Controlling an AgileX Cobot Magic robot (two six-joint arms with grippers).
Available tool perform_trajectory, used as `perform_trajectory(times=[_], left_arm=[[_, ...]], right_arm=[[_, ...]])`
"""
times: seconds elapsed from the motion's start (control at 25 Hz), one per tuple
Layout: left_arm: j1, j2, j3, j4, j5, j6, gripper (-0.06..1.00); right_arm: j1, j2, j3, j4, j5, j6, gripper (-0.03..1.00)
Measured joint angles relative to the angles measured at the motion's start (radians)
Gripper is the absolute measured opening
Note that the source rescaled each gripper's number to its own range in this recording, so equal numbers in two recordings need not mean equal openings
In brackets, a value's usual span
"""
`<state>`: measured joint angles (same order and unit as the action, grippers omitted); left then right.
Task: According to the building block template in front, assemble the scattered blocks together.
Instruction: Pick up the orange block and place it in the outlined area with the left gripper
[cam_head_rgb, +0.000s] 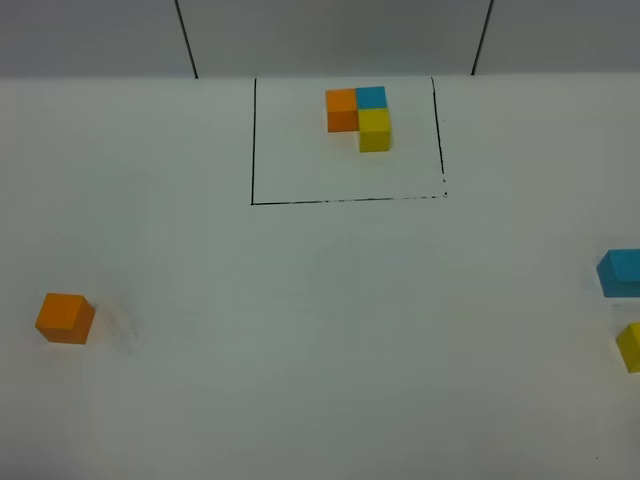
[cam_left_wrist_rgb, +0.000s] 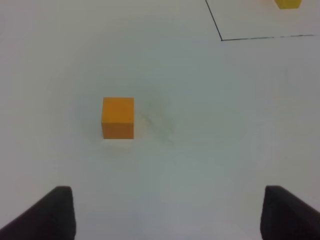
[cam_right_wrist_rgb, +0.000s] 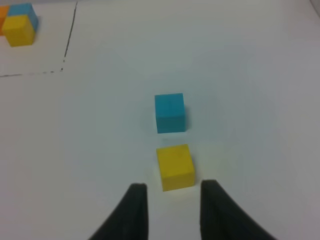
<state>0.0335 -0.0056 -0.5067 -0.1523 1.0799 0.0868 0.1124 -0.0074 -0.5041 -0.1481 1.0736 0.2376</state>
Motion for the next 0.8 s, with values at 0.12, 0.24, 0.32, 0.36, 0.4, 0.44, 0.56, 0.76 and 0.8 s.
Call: perform_trajectory(times=[0.12,0.24,0.32,0.36,0.4,0.44,0.56,0.76,0.8], left_arm=[[0.0,0.0,0.0,0.0,0.0,0.0,0.71],[0.0,0.0,0.0,0.0,0.0,0.0,0.71],[0.0,0.0,0.0,0.0,0.0,0.0,0.71],[0.0,0.0,0.0,0.0,0.0,0.0,0.71],[0.0,0.0,0.0,0.0,0.0,-0.001,0.71],[0.0,0.0,0.0,0.001,0.0,-0.008,0.71],[0.0,0.0,0.0,0.024,0.0,-0.035,0.71],[0.0,0.001,0.0,0.109,0.0,-0.093,0.71],[0.0,0.008,0.0,0.13,0.0,-0.105,0.71]], right_arm=[[0.0,0.0,0.0,0.0,0.0,0.0,0.0],[0.0,0.0,0.0,0.0,0.0,0.0,0.0],[0.0,0.0,0.0,0.0,0.0,0.0,0.0],[0.0,0.0,0.0,0.0,0.0,0.0,0.0],[0.0,0.0,0.0,0.0,0.0,0.0,0.0],[0.0,0.0,0.0,0.0,0.0,0.0,0.0],[0.0,0.0,0.0,0.0,0.0,0.0,0.0],[0.0,0.0,0.0,0.0,0.0,0.0,0.0],[0.0,0.0,0.0,0.0,0.0,0.0,0.0]])
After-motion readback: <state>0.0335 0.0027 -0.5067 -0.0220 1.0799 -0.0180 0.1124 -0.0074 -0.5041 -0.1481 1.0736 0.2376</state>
